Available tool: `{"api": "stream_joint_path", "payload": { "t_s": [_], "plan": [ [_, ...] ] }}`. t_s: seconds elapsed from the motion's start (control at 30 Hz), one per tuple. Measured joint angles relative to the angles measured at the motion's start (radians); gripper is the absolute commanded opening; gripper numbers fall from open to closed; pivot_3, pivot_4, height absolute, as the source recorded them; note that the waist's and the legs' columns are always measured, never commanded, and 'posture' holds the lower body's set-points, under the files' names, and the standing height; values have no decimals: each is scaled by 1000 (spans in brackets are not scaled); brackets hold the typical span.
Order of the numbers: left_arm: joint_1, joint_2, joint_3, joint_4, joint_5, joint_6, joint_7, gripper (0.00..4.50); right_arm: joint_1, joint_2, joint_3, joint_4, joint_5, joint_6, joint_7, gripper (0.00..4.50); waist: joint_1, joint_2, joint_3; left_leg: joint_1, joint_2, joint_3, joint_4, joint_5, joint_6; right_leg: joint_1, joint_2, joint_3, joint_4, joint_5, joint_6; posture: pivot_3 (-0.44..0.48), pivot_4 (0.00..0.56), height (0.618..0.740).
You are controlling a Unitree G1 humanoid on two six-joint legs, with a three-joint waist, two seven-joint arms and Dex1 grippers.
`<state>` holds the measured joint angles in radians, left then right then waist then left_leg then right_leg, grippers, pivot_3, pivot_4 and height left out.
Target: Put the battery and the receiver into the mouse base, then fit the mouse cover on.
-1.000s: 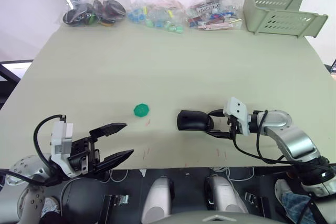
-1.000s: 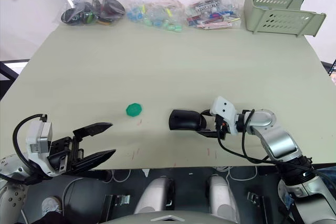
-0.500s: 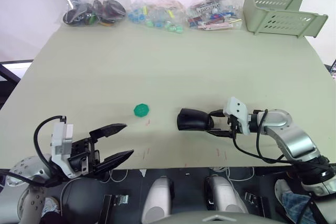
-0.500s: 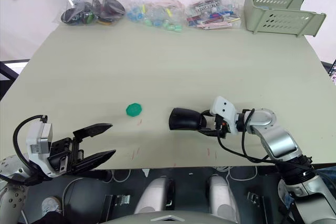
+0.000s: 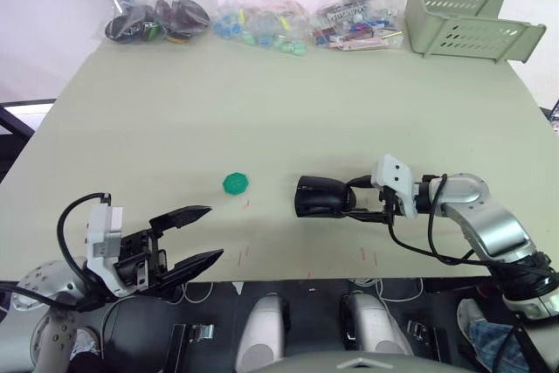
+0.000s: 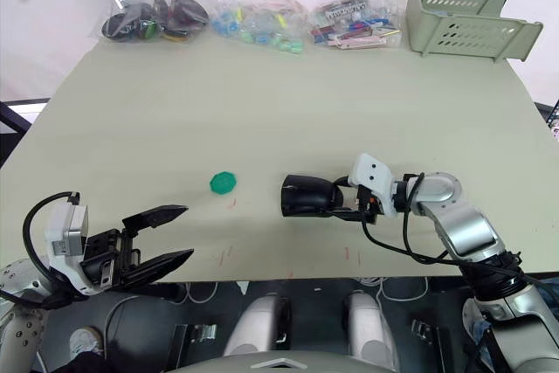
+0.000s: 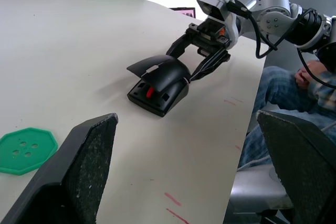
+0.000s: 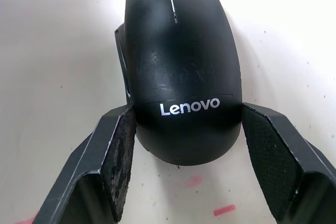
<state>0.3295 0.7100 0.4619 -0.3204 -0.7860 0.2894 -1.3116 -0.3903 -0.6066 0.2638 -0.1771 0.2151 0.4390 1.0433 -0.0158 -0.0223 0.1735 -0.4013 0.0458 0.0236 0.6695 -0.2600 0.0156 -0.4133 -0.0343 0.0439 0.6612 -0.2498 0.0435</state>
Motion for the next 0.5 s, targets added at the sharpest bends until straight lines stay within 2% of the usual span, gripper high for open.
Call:
{"api": "stream_joint_path", "payload": {
  "t_s": [0.13,0.3,0.5],
  "plan": [
    [1,-1,0,0,0,-1,0,4500,-28,-18,1,-6,1,21,18,3096,0,0,0,0,0,0,0,0,0,0,0,0,0,0,0,0,150,740],
    [3,-4,-1,0,0,-2,7,4500,-152,-68,33,-57,10,133,72,3096,-1,0,0,0,0,-1,0,0,0,0,0,0,0,0,0,0,150,740],
    [9,-8,-1,0,1,-4,8,4500,-218,-100,88,-93,17,224,112,3096,1,0,0,0,0,-1,0,0,0,0,-1,0,0,0,-1,0,150,740]
  ]
}}
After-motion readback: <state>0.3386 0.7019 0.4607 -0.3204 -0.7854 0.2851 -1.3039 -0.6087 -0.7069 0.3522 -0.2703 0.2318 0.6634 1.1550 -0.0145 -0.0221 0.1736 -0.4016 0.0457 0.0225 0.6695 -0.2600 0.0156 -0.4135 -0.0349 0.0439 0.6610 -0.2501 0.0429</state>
